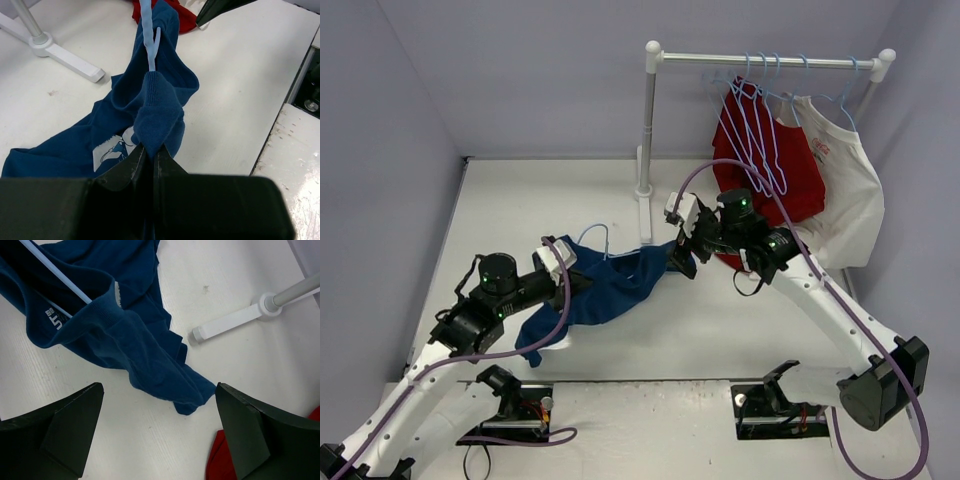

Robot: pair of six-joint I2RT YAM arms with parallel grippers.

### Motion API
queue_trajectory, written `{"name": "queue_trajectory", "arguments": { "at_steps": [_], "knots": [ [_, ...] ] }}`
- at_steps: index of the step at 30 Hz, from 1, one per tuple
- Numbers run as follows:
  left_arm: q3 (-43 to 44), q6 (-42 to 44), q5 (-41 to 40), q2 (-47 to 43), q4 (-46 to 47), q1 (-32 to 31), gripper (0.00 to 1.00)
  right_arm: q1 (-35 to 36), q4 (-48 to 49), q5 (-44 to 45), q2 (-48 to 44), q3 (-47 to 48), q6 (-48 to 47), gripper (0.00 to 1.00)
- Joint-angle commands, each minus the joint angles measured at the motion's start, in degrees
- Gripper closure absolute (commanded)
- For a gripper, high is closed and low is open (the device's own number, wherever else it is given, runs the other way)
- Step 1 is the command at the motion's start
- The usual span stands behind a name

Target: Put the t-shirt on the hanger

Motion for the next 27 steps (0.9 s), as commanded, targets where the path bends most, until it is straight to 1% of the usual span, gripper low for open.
{"name": "queue_trajectory", "arguments": {
  "at_steps": [1, 9, 11, 13, 14, 15, 17, 19, 20, 22, 24, 25, 27],
  "knots": [
    [4.11, 0.88, 3.80, 1.02, 3.47, -0.41, 1.00, 1.19, 1.98, -2.11, 2.31, 1.14, -3.33, 0.09],
    [6.03, 2.01, 6.78, 2.07, 2.18, -0.41, 1.00, 3.17, 1.98, -3.14, 6.02, 1.62, -5.26, 0.15],
    [6.75, 2.80, 7.33, 2.56, 1.24, -0.41, 1.00, 3.23, 1.98, -3.70, 6.52, 1.40, -5.60, 0.18],
    [7.56, 3.74, 7.94, 3.11, -0.05, -0.41, 1.00, 3.16, 2.00, -5.27, 6.65, 1.20, -6.69, 0.24],
    [7.65, 3.93, 8.25, 3.41, -0.27, -0.41, 1.00, 3.23, 2.07, -5.53, 6.66, 1.19, -6.80, 0.29],
    [8.10, 4.97, 8.78, 3.86, -1.46, -0.41, 1.00, 3.23, 2.07, -6.96, 6.74, 1.12, -7.39, 0.39],
    [8.98, 5.95, 9.74, 4.56, -2.83, -0.41, 1.00, 3.23, 2.07, -9.09, 6.94, 1.29, -7.51, 0.50],
    [9.50, 6.65, 10.09, 5.09, -3.75, -0.41, 1.00, 3.32, 2.07, -10.32, 6.91, 1.29, -7.67, 0.65],
    [9.50, 6.91, 10.10, 5.35, -3.84, -0.41, 1.00, 3.40, 2.07, -11.44, 6.82, 1.29, -7.84, 0.69],
    [9.76, 7.26, 10.18, 5.53, -4.02, -0.41, 1.00, 3.49, 2.07, -11.97, 6.74, 1.20, -7.84, 0.73],
    [10.09, 8.07, 10.09, 5.78, -4.68, -0.41, 1.00, 3.98, 2.07, -13.65, 6.75, 1.20, -7.94, 0.80],
    [10.34, 8.52, 9.94, 5.87, -5.02, -0.41, 1.00, 4.10, 2.00, -14.02, 6.66, 1.20, -7.92, 0.88],
    [11.15, 9.35, 8.95, 5.94, -6.06, -0.41, 1.00, 4.26, 1.98, -14.67, 6.24, 0.86, -7.99, 0.98]
  ]
}}
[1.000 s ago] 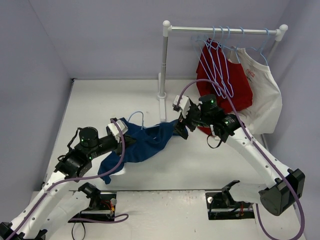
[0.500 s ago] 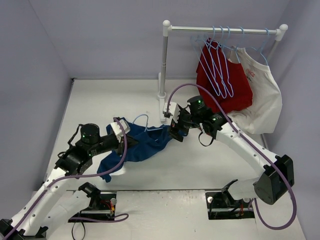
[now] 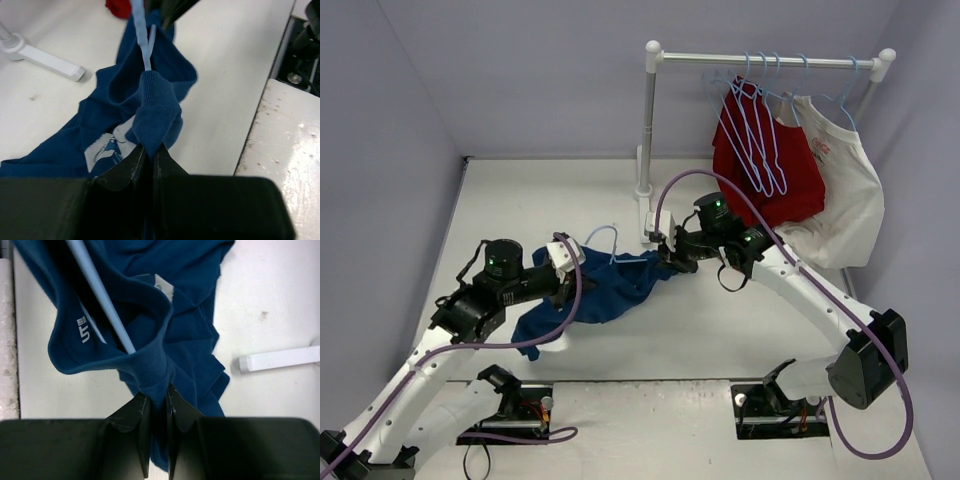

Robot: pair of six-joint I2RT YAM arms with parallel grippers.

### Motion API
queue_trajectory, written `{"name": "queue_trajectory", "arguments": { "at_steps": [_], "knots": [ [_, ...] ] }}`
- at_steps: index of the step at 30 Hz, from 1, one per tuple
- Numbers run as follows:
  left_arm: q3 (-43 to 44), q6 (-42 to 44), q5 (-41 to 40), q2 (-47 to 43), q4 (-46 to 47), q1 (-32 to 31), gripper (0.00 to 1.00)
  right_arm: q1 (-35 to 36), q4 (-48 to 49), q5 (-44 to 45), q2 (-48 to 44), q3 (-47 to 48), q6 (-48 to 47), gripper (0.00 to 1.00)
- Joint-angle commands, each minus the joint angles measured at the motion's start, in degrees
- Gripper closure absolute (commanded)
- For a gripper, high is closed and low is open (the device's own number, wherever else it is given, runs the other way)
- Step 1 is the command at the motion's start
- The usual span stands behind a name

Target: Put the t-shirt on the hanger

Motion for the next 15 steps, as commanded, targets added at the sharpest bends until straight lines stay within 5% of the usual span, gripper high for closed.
{"name": "queue_trajectory", "arguments": {
  "at_steps": [1, 7, 11, 15],
  "knots": [
    [5.04, 3.37, 1.49, 0.21, 1.04, -0.45, 1.00, 0.85, 2.62, -4.63, -0.91, 0.65, -0.06, 1.00],
    [7.71, 5.43, -5.93, -0.80, -4.02, -0.36, 1.00, 0.94, 2.71, -3.77, -4.99, -0.36, 0.62, 1.00],
    [8.91, 5.99, -13.50, -3.46, -6.18, -0.36, 0.84, 1.03, 2.71, -1.16, -10.13, 0.14, 1.34, 1.00],
    [9.79, 7.03, -18.93, -5.30, -7.48, -0.26, 0.81, 1.11, 2.71, 0.94, -12.84, 1.00, 1.60, 1.00]
  ]
}}
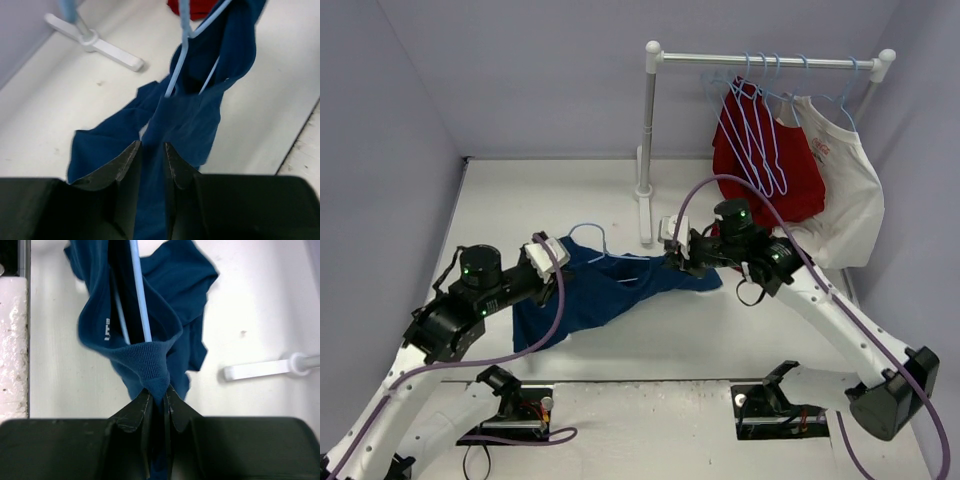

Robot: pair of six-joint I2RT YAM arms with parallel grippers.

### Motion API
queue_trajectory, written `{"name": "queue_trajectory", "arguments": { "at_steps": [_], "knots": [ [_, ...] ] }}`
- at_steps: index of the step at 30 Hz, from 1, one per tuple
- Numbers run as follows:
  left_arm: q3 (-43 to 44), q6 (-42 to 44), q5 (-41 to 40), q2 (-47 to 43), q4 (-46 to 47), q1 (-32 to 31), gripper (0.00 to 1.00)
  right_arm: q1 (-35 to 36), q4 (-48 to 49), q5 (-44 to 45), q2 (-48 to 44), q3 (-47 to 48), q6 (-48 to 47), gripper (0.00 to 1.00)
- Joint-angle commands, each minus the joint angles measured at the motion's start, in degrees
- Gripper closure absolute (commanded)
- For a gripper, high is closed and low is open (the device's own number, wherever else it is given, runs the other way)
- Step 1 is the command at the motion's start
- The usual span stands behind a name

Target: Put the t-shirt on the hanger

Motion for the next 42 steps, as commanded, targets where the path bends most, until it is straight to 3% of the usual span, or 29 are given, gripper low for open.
{"name": "queue_trajectory", "arguments": {
  "at_steps": [1, 9, 14, 21, 24, 29, 31, 35, 42],
  "knots": [
    [4.41, 2.47, -8.38, -2.05, 0.00, -0.19, 0.81, 0.15, 3.57, 2.33, -4.84, 2.69, 1.42, 1.00],
    [7.74, 3.57, -16.30, -0.36, -4.01, 0.25, 0.82, 0.15, 3.69, 4.25, -6.96, 6.01, 3.06, 1.00],
    [11.87, 0.42, -29.48, -0.95, -2.90, 0.34, 0.75, 0.15, 3.85, 4.88, -5.56, 11.39, 4.05, 1.00],
    [22.53, -6.49, -49.74, 0.52, -3.24, 0.34, 0.49, 0.05, 4.64, 11.65, 2.55, 32.56, 8.13, 1.00],
    [27.35, -8.67, -54.93, 1.83, -3.57, 0.34, 0.36, -0.02, 5.02, 17.07, 8.49, 47.66, 10.36, 1.00],
    [30.39, -9.46, -57.69, 2.80, -4.57, 0.30, 0.31, -0.02, 5.15, 23.09, 14.93, 65.25, 11.60, 1.00],
    [30.41, -9.55, -58.65, 2.51, -4.90, 0.25, 0.30, -0.02, 5.28, 24.92, 15.48, 68.10, 11.79, 1.00],
    [29.13, -9.79, -59.18, 1.59, -4.80, 0.25, 0.29, -0.02, 5.70, 26.65, 12.55, 65.71, 12.59, 1.00],
    [25.28, -11.47, -58.55, 2.00, -4.89, 0.33, 0.29, -0.02, 6.07, 35.72, 1.83, 50.71, 12.65, 1.00]
  ]
}}
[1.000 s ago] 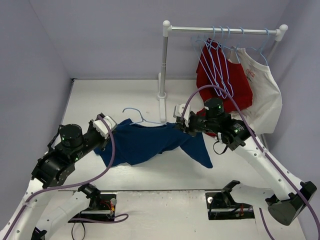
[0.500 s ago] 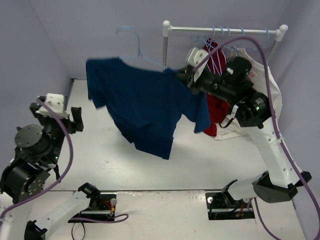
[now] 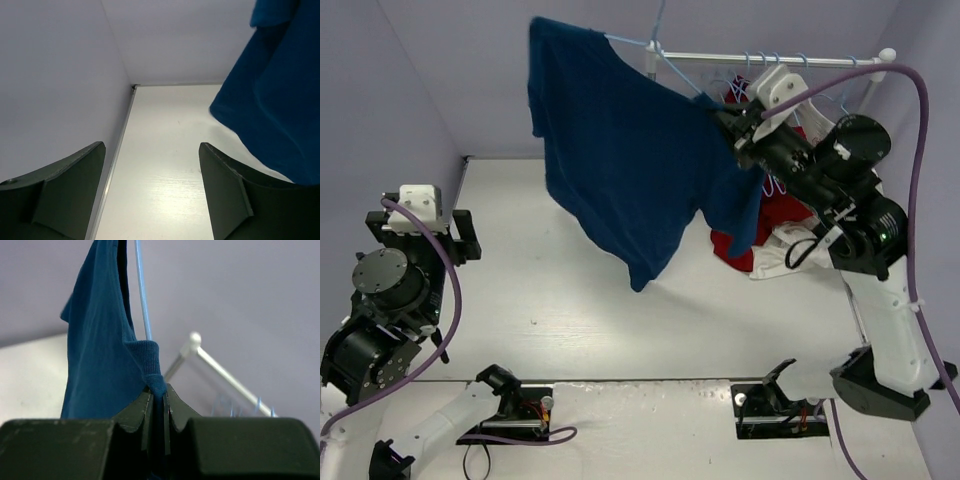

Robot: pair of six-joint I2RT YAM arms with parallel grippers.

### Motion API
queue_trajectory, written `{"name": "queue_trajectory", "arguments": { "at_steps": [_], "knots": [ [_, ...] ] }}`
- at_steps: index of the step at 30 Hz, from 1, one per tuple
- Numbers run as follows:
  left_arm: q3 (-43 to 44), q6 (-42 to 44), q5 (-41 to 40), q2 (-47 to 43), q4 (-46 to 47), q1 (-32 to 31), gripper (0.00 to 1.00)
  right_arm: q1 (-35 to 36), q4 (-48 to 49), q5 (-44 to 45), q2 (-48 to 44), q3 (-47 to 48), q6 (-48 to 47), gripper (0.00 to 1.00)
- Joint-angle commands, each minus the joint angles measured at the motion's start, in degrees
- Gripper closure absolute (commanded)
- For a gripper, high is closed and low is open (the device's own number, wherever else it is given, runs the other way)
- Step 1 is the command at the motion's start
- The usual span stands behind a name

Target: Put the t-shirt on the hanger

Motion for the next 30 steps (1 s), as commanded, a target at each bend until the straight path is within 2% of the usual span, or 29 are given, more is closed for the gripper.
{"name": "queue_trajectory", "arguments": {
  "at_steps": [1, 6, 15, 23, 30],
  "knots": [
    [-1.70, -2.47, -0.09, 1.55, 1.84, 0.22, 0.29, -0.02, 7.19, 10.05, -7.50, -7.12, 0.46, 1.00],
    [-3.16, -4.79, 1.14, 2.96, 1.94, 0.22, 0.29, -0.02, 7.02, 19.14, -12.43, -12.92, -0.02, 1.00],
    [-3.32, -5.96, 3.79, 4.64, 1.81, 0.22, 0.29, -0.02, 7.19, 26.68, -8.46, -5.42, -2.98, 1.00],
    [-2.26, -6.26, 4.87, 5.45, 1.85, 0.28, 0.29, -0.02, 7.37, 28.39, -5.58, 3.19, -7.09, 1.00],
    [-2.46, -6.58, 5.58, 5.90, 1.74, 0.22, 0.29, -0.02, 7.37, 28.88, -8.49, 2.12, -9.17, 1.00]
  ]
}}
